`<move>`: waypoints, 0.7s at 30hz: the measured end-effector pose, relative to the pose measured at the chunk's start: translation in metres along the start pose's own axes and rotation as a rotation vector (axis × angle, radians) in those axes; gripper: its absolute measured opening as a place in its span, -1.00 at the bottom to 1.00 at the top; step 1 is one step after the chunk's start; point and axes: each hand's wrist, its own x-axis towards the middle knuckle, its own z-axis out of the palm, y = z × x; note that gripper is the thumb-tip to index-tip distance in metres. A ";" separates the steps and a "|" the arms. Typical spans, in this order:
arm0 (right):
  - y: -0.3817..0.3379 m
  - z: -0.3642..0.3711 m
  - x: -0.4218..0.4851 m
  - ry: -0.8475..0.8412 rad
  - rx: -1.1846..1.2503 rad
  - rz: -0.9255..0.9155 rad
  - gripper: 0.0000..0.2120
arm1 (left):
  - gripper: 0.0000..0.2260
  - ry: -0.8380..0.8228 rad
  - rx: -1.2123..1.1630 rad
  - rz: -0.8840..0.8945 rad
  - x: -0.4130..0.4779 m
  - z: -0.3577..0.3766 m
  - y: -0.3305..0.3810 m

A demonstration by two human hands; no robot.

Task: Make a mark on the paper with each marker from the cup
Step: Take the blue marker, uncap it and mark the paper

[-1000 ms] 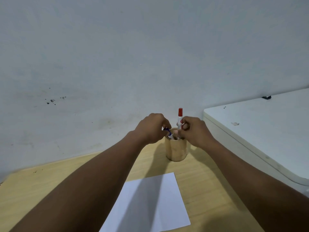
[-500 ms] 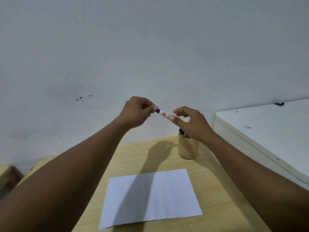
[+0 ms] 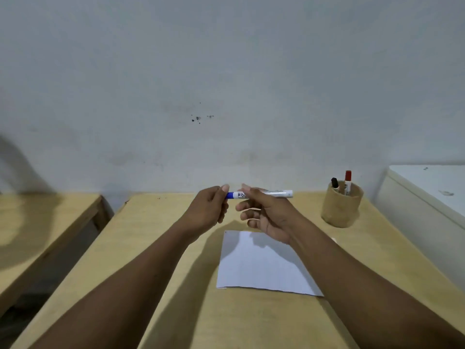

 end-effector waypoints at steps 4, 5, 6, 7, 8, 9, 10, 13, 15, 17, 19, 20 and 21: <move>0.019 0.007 0.011 -0.026 0.010 -0.037 -0.91 | -0.61 -0.012 -0.165 -0.179 -0.006 -0.011 -0.022; 0.016 0.004 0.012 -0.033 -0.007 -0.055 -0.91 | -0.62 0.019 -0.225 -0.233 -0.007 -0.018 -0.027; 0.012 -0.001 0.013 -0.030 -0.028 -0.072 -0.90 | -0.62 0.058 -0.271 -0.271 -0.009 -0.025 -0.034; 0.008 -0.006 0.014 -0.012 -0.056 -0.084 -0.90 | -0.62 0.092 -0.278 -0.283 -0.012 -0.032 -0.041; 0.005 -0.010 0.015 0.023 -0.096 -0.092 -0.91 | -0.62 0.109 -0.247 -0.272 -0.015 -0.037 -0.047; 0.006 -0.012 0.017 0.070 -0.145 -0.096 -0.91 | -0.62 0.107 -0.203 -0.256 -0.019 -0.039 -0.052; 0.009 -0.012 0.020 0.121 -0.193 -0.096 -0.89 | -0.62 0.092 -0.174 -0.243 -0.023 -0.038 -0.055; 0.033 -0.006 0.030 0.232 -0.242 -0.083 -0.87 | -0.63 0.007 -0.170 -0.266 -0.029 -0.024 -0.058; 0.052 -0.002 0.036 0.269 -0.254 -0.074 -0.90 | -0.63 -0.060 -0.137 -0.309 -0.030 -0.017 -0.059; 0.067 -0.001 0.038 0.295 -0.274 -0.061 -0.95 | -0.63 -0.130 -0.104 -0.348 -0.029 -0.014 -0.063; 0.078 -0.001 0.041 0.320 -0.303 -0.074 -0.98 | -0.64 -0.172 -0.101 -0.387 -0.027 -0.015 -0.066; 0.081 -0.001 0.042 0.331 -0.323 -0.083 -0.98 | -0.64 -0.179 -0.110 -0.404 -0.025 -0.015 -0.067; 0.083 -0.001 0.043 0.338 -0.340 -0.090 -0.97 | -0.63 -0.179 -0.120 -0.417 -0.024 -0.015 -0.066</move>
